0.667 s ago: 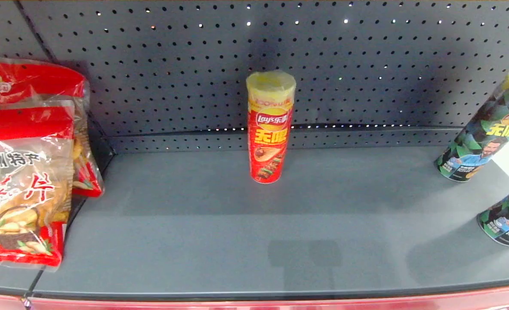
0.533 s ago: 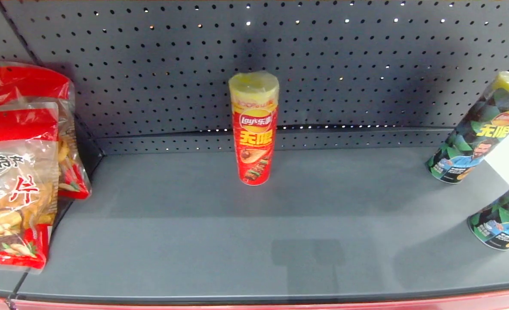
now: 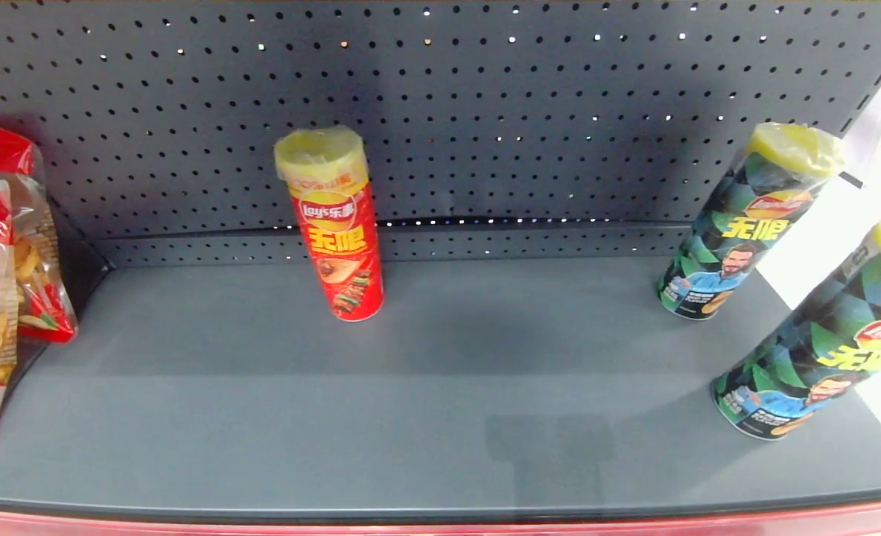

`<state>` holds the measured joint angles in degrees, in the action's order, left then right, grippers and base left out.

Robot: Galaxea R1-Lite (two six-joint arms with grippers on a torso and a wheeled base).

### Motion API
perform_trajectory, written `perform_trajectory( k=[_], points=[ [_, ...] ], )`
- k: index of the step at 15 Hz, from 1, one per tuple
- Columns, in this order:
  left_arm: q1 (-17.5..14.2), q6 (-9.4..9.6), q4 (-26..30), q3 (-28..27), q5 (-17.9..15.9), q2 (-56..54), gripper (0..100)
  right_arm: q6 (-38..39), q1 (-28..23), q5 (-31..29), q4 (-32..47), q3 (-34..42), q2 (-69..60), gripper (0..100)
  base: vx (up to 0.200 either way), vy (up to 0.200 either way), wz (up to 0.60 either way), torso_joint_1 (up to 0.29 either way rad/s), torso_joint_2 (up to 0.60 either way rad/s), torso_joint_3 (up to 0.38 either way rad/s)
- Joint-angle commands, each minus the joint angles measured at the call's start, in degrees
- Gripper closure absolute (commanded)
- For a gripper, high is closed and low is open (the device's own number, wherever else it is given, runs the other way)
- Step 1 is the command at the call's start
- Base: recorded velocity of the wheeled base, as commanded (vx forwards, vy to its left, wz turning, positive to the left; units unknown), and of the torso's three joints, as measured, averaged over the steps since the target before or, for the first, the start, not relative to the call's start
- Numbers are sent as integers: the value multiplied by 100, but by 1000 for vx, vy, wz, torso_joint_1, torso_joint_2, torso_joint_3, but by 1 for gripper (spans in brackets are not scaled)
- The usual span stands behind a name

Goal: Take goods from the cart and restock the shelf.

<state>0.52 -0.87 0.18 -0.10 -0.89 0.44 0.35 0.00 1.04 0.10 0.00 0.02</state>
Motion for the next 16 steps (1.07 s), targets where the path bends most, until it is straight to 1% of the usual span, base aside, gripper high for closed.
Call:
perform_trajectory(
  k=[1,16],
  points=[
    [0,-1,-1,1,1,0,0,0,0,2,-1,0,6,0,0,-200,0,2,7,2],
    [0,-10,-1,1,1,0,0,0,0,2,-1,0,-2,0,0,-200,0,3,3,3]
  ],
)
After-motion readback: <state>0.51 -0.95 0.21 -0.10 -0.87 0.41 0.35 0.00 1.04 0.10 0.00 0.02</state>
